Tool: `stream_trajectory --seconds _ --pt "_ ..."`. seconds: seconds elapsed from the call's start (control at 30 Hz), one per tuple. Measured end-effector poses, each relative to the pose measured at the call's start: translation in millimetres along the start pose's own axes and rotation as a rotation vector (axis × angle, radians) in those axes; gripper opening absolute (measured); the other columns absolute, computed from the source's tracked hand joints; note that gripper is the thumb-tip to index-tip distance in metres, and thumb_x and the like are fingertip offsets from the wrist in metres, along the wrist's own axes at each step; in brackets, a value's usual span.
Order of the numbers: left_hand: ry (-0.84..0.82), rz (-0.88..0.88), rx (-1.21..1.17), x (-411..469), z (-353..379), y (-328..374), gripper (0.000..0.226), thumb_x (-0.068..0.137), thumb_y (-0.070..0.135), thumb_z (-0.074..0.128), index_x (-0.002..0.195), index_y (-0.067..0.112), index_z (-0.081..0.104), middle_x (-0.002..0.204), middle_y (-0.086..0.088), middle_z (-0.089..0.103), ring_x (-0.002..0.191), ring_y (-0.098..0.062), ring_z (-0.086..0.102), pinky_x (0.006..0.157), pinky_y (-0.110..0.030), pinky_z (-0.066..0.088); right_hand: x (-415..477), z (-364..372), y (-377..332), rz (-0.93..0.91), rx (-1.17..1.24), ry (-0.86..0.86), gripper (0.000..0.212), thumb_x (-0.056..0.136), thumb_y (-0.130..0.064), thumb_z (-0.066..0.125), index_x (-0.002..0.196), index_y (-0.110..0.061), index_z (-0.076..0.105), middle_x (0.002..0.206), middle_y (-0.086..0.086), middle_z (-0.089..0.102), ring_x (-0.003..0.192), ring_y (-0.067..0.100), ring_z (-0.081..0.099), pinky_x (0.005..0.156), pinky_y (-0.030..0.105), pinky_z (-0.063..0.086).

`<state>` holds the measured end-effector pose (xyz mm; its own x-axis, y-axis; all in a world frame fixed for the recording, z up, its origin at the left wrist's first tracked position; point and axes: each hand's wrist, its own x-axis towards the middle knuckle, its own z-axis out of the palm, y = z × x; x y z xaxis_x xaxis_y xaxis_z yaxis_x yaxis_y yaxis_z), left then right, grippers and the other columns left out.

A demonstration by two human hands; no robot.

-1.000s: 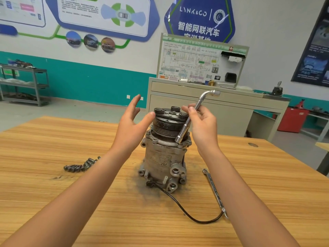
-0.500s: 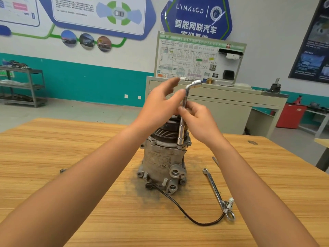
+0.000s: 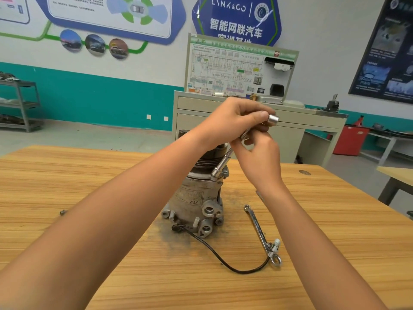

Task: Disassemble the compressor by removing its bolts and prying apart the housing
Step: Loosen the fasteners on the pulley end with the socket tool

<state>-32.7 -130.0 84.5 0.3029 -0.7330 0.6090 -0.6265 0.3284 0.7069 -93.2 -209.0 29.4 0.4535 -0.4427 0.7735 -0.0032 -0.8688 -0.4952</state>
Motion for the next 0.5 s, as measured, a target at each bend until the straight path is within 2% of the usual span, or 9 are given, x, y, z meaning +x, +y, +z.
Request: stream_trajectory --seconds 0.13,0.23,0.37,0.5 --pt "0.077 0.009 -0.036 0.7 1.1 -4.0 0.026 0.095 0.001 0.049 0.118 -0.001 0.059 0.092 -0.007 0.067 0.073 -0.002 0.065 0.073 -0.017 0.053 2.9 -1.5 -1.3 -0.004 0.008 -0.047 0.024 0.087 -0.030 0.059 0.087 -0.007 0.061 0.087 0.008 0.062 0.080 0.023 0.056 0.064 0.035 0.044" --pt "0.164 0.008 -0.101 -2.3 -9.3 -8.4 0.024 0.095 0.000 0.048 0.116 0.004 0.059 0.082 -0.004 0.064 0.068 -0.002 0.065 0.066 -0.015 0.051 3.2 1.1 -7.7 -0.047 0.003 -0.053 0.022 0.088 -0.032 0.058 0.089 -0.012 0.065 0.074 0.004 0.060 0.070 0.019 0.054 0.057 0.031 0.037" --pt "0.189 -0.037 -0.040 -7.2 -31.0 -14.1 0.017 0.096 0.005 0.048 0.106 0.008 0.060 0.079 -0.003 0.063 0.068 -0.002 0.064 0.065 -0.017 0.053 3.9 3.7 -13.9 -0.040 -0.019 -0.087 0.018 0.087 -0.031 0.060 0.093 -0.018 0.070 0.061 -0.005 0.054 0.068 0.017 0.055 0.060 0.029 0.039" --pt "0.193 -0.039 0.022 -11.9 -39.0 -14.7 0.016 0.096 0.008 0.048 0.096 0.016 0.062 0.077 0.001 0.064 0.069 -0.003 0.064 0.073 -0.027 0.056 5.0 7.5 -17.5 -0.018 -0.042 -0.132 0.018 0.086 -0.031 0.061 0.092 -0.017 0.071 0.061 -0.008 0.055 0.070 0.019 0.058 0.064 0.031 0.045"
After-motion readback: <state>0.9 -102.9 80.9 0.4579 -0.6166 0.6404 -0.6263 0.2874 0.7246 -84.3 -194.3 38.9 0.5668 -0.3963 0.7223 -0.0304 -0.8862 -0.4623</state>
